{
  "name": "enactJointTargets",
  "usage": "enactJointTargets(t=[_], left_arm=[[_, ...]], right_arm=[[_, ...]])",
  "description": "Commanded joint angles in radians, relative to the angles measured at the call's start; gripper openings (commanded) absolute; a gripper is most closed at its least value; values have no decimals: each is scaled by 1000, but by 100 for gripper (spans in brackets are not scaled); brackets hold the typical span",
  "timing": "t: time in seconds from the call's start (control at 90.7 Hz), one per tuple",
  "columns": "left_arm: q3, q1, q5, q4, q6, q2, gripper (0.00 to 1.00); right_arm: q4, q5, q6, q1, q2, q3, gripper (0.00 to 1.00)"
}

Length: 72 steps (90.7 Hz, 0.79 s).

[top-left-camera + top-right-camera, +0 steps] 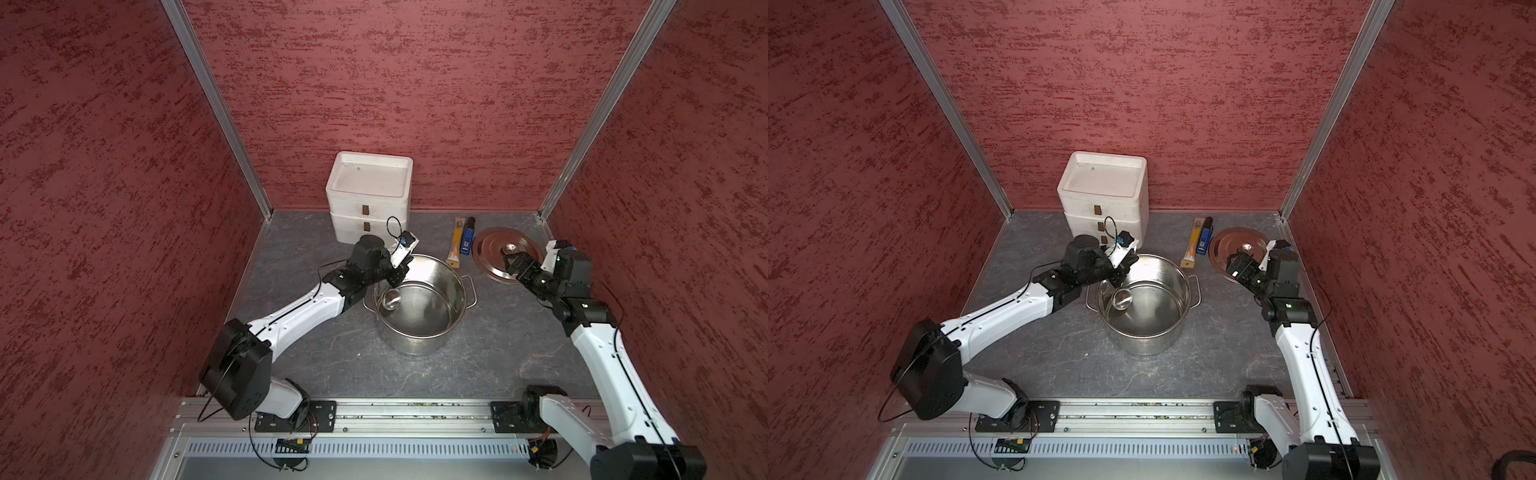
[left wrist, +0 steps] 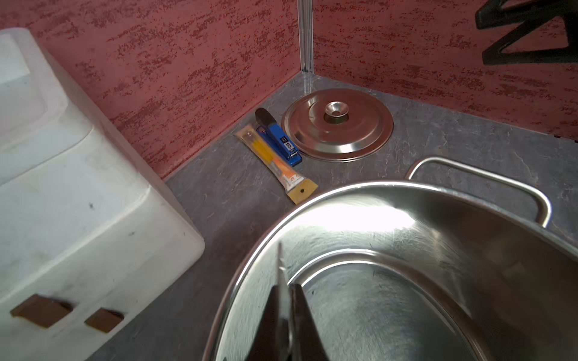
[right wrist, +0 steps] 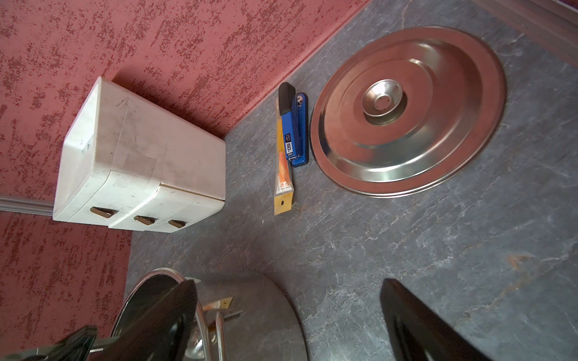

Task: Stir the soup with a spoon
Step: Stir the soup in the pan with a stick.

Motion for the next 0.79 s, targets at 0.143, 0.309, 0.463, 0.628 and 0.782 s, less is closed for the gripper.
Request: enactJointTargets(t=[0.143, 0.309, 0.463, 0.628, 0.782], left_arm=[[235, -88, 137, 90, 35, 195, 0], [294, -178, 179, 95, 38, 261, 0], [261, -245, 187, 114, 15, 242, 0], [147, -311, 177, 118, -9, 139, 0], [14, -367, 121, 67, -26, 4, 0]], right_arm=[[-22, 22, -7, -5, -37, 42, 96], [-33, 31, -10, -5, -51, 38, 96], [-28, 30, -7, -6, -51, 27, 96], [-7, 23, 1, -6, -50, 1, 96], [14, 14, 8, -6, -41, -18, 96]])
